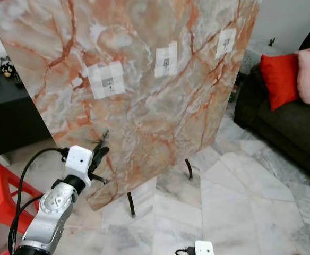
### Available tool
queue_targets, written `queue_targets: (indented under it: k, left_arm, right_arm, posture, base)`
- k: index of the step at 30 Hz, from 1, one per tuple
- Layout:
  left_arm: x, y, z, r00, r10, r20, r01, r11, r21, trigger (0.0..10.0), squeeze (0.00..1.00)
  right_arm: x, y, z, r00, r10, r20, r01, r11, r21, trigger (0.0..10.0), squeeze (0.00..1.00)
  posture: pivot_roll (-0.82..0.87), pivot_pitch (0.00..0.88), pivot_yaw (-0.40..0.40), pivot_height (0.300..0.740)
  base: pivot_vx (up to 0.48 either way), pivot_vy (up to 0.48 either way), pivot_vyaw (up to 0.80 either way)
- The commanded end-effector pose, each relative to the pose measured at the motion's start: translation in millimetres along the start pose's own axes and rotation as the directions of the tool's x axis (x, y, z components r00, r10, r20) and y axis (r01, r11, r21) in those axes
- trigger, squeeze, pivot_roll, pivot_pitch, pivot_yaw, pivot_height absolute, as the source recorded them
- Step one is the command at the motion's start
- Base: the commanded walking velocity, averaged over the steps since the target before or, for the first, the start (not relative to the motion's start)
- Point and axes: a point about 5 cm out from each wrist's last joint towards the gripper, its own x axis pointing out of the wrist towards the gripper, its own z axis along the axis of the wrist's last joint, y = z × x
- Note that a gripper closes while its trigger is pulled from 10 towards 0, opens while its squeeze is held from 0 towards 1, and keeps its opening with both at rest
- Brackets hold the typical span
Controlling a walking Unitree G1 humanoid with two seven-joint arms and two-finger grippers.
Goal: Hang keys on a hook
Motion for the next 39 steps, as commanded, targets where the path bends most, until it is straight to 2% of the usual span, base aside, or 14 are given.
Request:
queue_targets:
  k: [1,6,13,17,24,30,33,39]
  left_arm:
    - [0.7,-3.8,7.7,0.999,-0.019,0.036,0.018,1.000,0.012,10.0,0.00]
    - [-0.7,-10.7,13.3,0.996,-0.057,0.063,0.056,0.998,0.012,10.0,0.00]
    - [0.8,-11.1,15.1,0.996,-0.062,0.061,0.060,0.998,0.032,10.0,0.00]
    - [0.3,-9.7,15.3,0.998,-0.042,0.056,0.040,0.998,0.040,10.0,0.00]
    - [-6.4,-7.1,4.1,1.000,0.013,-0.009,-0.012,0.998,0.069,10.0,0.00]
    - [-11.3,9.3,-1.7,0.996,0.081,-0.045,-0.073,0.985,0.158,10.0,0.00]
    - [-9.8,16.6,0.9,0.993,0.109,-0.033,-0.103,0.983,0.155,10.0,0.00]
    - [-7.0,12.0,5.3,0.995,0.101,-0.016,-0.098,0.988,0.115,10.0,0.00]
  right_arm:
    - [-0.3,-3.0,-0.6,1.000,-0.011,0.000,0.011,1.000,0.004,10.0,0.00]
    - [-0.3,-3.1,-0.5,1.000,-0.010,-0.001,0.010,1.000,0.002,10.0,0.00]
    - [-0.2,-2.7,0.2,1.000,-0.009,0.002,0.009,1.000,0.004,10.0,0.00]
    - [-0.2,-2.6,0.2,1.000,-0.008,0.002,0.008,1.000,0.005,10.0,0.00]
    - [-0.2,-2.5,-0.1,1.000,-0.007,0.003,0.007,1.000,0.005,10.0,0.00]
    - [-0.3,-2.3,-0.7,1.000,-0.008,0.002,0.008,1.000,0.005,10.0,0.00]
    - [-0.3,-2.1,-0.9,1.000,-0.006,0.000,0.006,1.000,0.003,10.0,0.00]
    - [-0.3,-1.9,-1.0,1.000,-0.006,-0.001,0.006,1.000,0.005,10.0,0.00]
  posture:
    - [0.05,0.000,-0.053,0.740]
    - [0.05,0.000,-0.055,0.740]
    - [0.05,0.000,-0.055,0.740]
    - [0.05,0.000,-0.055,0.740]
    - [0.05,0.000,-0.051,0.740]
    - [0.06,0.000,-0.052,0.740]
    - [0.06,0.000,-0.050,0.740]
    - [0.05,0.000,-0.050,0.740]
  base:
    - [0.000,0.000,0.00]
    - [0.000,0.000,0.00]
    - [0.000,0.000,0.00]
    - [0.000,0.000,0.00]
    - [0.000,0.000,0.00]
    - [0.000,0.000,0.00]
    - [0.000,0.000,0.00]
    - [0.000,0.000,0.00]
